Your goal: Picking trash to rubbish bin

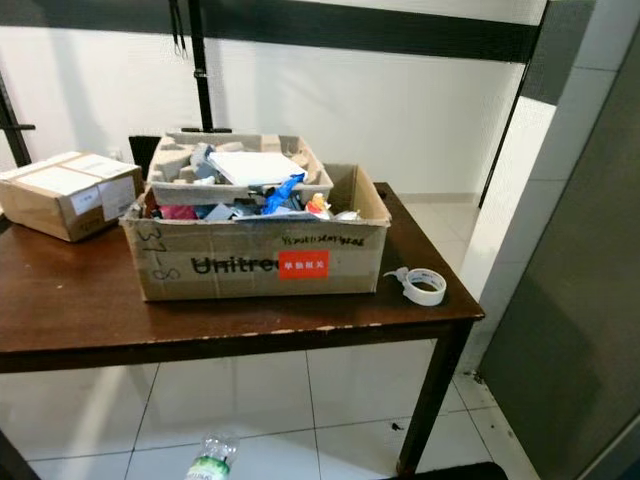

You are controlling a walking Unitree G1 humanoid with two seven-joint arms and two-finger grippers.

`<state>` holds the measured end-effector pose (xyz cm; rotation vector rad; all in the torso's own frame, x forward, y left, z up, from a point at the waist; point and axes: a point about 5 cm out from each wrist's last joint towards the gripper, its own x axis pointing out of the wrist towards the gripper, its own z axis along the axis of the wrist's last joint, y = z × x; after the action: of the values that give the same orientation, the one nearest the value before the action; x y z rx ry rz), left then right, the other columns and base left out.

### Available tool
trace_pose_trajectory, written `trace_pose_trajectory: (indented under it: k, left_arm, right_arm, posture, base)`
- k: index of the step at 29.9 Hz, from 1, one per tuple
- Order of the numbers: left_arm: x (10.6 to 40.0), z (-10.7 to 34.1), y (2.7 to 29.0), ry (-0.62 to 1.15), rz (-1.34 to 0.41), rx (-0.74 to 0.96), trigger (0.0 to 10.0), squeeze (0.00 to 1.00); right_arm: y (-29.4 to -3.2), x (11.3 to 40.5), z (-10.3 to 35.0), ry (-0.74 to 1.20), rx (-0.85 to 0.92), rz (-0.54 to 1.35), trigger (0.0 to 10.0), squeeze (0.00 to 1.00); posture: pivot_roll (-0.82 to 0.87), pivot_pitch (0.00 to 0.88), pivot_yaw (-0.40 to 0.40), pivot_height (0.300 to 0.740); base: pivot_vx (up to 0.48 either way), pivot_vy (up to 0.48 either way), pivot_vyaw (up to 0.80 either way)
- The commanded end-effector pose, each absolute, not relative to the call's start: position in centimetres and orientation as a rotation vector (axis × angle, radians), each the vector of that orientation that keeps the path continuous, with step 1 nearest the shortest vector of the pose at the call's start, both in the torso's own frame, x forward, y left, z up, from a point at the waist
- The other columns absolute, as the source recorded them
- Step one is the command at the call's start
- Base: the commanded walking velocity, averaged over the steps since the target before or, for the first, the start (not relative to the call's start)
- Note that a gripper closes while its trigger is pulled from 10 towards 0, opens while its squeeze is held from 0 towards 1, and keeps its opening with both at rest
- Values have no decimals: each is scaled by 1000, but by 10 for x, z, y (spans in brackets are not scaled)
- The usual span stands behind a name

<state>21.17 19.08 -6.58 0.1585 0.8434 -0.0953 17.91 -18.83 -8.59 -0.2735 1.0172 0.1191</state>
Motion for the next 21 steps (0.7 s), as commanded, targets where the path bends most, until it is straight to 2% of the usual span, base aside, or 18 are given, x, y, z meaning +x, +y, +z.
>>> trace_pose_trajectory:
  k: [1, 15, 21]
  left_arm:
    - [206, -69, 193, 862, -85, 150, 10000, 0]
    - [208, -67, 193, 850, -87, 147, 10000, 0]
    - [210, -66, 194, 825, -75, 175, 10000, 0]
  right_arm:
    - [-189, 175, -88, 1036, -266, 109, 10000, 0]
    - [-189, 175, -88, 1037, -263, 107, 10000, 0]
    - [-190, 174, -88, 1038, -264, 107, 10000, 0]
  posture:
    - [-48, 94, -44, 740]
    - [-47, 93, -41, 740]
    - [-44, 92, -43, 740]
  base:
    - [315, 0, 0]
    - [306, 0, 0]
    - [0, 0, 0]
